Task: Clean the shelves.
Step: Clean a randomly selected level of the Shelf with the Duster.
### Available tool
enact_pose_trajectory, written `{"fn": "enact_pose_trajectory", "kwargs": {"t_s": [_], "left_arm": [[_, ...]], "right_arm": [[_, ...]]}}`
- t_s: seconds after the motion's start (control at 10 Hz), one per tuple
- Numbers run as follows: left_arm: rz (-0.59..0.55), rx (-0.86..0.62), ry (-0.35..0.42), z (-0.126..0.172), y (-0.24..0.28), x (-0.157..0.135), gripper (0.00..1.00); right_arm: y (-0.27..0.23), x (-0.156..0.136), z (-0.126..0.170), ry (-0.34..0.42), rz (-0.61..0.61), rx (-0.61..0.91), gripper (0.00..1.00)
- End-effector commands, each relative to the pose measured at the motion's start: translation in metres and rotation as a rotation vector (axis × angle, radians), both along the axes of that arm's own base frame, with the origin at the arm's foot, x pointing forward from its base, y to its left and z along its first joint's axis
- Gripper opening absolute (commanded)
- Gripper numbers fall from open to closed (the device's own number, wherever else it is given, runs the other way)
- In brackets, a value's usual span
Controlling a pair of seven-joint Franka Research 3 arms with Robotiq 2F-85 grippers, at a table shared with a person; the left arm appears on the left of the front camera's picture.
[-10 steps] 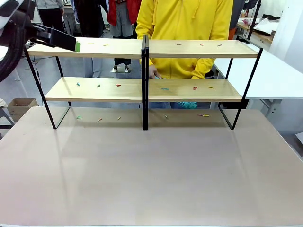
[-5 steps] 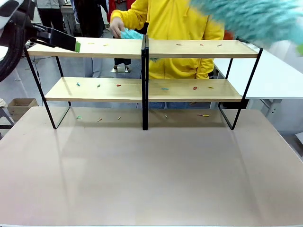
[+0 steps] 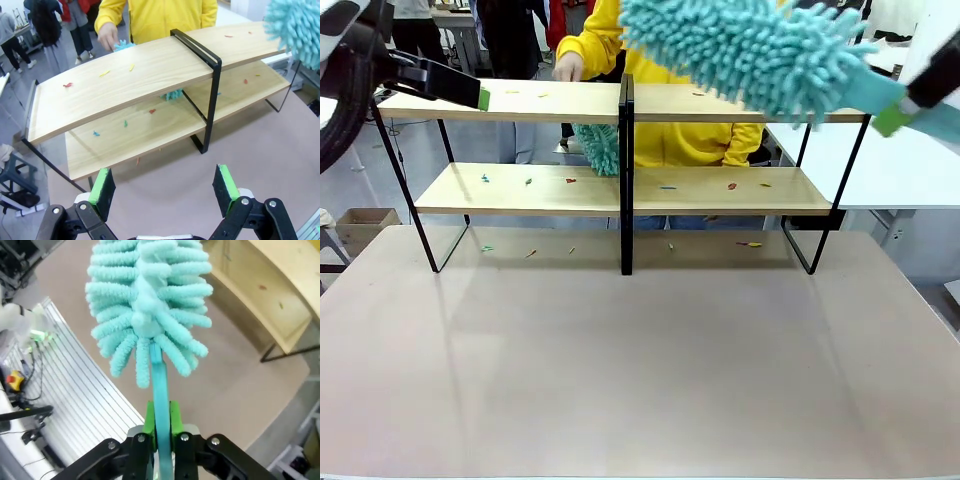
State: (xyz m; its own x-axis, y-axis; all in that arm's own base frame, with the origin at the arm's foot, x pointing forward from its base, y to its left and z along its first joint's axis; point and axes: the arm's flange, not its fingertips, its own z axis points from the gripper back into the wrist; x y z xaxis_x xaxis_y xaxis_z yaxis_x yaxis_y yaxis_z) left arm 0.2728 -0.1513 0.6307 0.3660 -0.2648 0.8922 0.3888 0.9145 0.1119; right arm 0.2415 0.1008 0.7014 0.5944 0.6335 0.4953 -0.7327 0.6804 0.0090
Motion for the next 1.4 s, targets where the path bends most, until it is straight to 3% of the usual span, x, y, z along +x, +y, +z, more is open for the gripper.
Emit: {"fn": "enact_pose_trajectory", "kwargs": {"t_s": [0.0, 0.4, 0.6, 0.7, 1.0, 1.3], "left_arm": [[0.001, -0.002, -0.001, 0.0, 0.0, 0.0, 1.0], [0.001, -0.002, -0.001, 0.0, 0.0, 0.0, 1.0], [0.001, -0.002, -0.001, 0.0, 0.0, 0.0, 1.0], [0.001, -0.002, -0.001, 0.0, 0.0, 0.0, 1.0], [0.001, -0.002, -0.001, 0.0, 0.0, 0.0, 1.0], [0.001, -0.002, -0.001, 0.0, 0.0, 0.0, 1.0]], "right_arm": [[0.006, -0.001, 0.007, 0.022, -0.141, -0.053, 0.12], [0.085, 0.084, 0.02, 0.109, -0.283, -0.158, 0.12], [0.109, 0.111, 0.022, 0.09, -0.474, -0.225, 0.12], [0.114, 0.12, 0.02, 0.094, -0.512, -0.242, 0.12], [0.117, 0.143, -0.001, 0.134, -0.522, -0.275, 0.12], [0.113, 0.161, -0.012, 0.117, -0.517, -0.263, 0.12]]}}
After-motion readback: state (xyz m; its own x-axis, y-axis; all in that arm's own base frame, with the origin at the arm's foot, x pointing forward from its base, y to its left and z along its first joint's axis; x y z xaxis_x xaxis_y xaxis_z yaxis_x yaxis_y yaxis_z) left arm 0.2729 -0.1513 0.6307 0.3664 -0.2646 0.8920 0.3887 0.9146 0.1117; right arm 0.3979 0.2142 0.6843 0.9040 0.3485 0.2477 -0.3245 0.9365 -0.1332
